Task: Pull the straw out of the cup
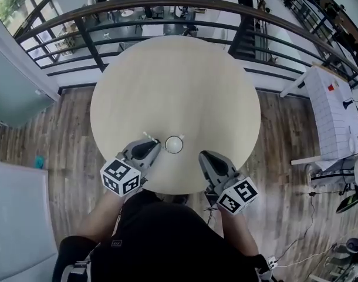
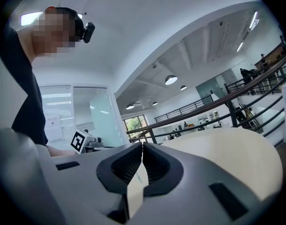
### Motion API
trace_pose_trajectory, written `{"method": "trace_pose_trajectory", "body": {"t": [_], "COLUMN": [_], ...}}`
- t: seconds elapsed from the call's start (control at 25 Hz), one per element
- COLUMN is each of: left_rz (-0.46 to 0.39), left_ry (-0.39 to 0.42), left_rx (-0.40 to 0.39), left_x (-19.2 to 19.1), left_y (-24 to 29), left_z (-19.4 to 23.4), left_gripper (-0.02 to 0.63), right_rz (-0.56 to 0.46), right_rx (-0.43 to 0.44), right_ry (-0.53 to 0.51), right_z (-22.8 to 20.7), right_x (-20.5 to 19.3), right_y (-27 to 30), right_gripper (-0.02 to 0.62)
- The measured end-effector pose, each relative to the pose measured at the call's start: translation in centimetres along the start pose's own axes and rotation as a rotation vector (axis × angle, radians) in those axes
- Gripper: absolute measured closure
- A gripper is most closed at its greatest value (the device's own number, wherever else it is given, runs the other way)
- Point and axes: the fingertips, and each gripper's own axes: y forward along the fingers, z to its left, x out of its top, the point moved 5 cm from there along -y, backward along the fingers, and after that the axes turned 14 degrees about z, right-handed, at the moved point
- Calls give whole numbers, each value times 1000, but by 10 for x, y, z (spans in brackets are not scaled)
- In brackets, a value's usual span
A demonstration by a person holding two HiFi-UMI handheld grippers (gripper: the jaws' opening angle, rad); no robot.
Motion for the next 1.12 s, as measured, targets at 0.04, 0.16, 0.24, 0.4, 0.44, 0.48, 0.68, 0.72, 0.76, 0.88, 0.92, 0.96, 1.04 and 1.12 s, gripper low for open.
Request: {"method": "trace_pose_trajectory", "body": {"t": [0.04, 0.16, 0.24, 0.4, 0.44, 0.48, 0.68, 0.72, 0.76, 0.88, 0.92, 0.96, 1.04, 1.12], "left_rz": [-8, -32, -48, -64, -65, -66, -96, -103, -109, -131, -139, -146, -160, -181], "left_ry": [0, 10, 20, 51, 64, 83, 156, 158, 160, 178, 185, 189, 188, 178], "left_rx": [10, 22, 15, 29, 41, 55, 96, 92, 88, 80, 81, 82, 82, 84], "left_x": [2, 10, 17, 26, 28, 30, 41, 42, 42, 47, 50, 52, 55, 57], "left_y": [-3, -14, -19, -28, -32, -36, -67, -73, -80, -94, -98, -103, -111, -120], "left_z": [-7, -24, -33, -41, -42, -43, -46, -46, -46, -45, -45, -44, -41, -39], "left_gripper": [578, 578, 578, 578, 578, 578, 578, 578, 578, 578, 578, 578, 578, 578], "right_rz": [4, 4, 1, -8, -19, -31, -72, -75, -78, -89, -99, -112, -142, -165], "right_rx": [5, 11, 10, -52, -69, -80, -102, -101, -99, -102, -111, -124, -149, -170], "right_ry": [-6, -12, -12, -29, -25, -21, -39, -46, -53, -72, -75, -74, -60, -51], "right_z": [0, 4, 6, -2, -4, -4, 9, 14, 20, 33, 37, 41, 47, 54], "right_x": [0, 1, 3, 5, 8, 11, 23, 24, 25, 30, 33, 36, 42, 46], "right_y": [-6, -21, -29, -45, -49, -51, -48, -45, -41, -33, -31, -31, -32, -34], "right_gripper": [574, 574, 574, 574, 573, 574, 574, 574, 574, 574, 574, 574, 574, 574]}}
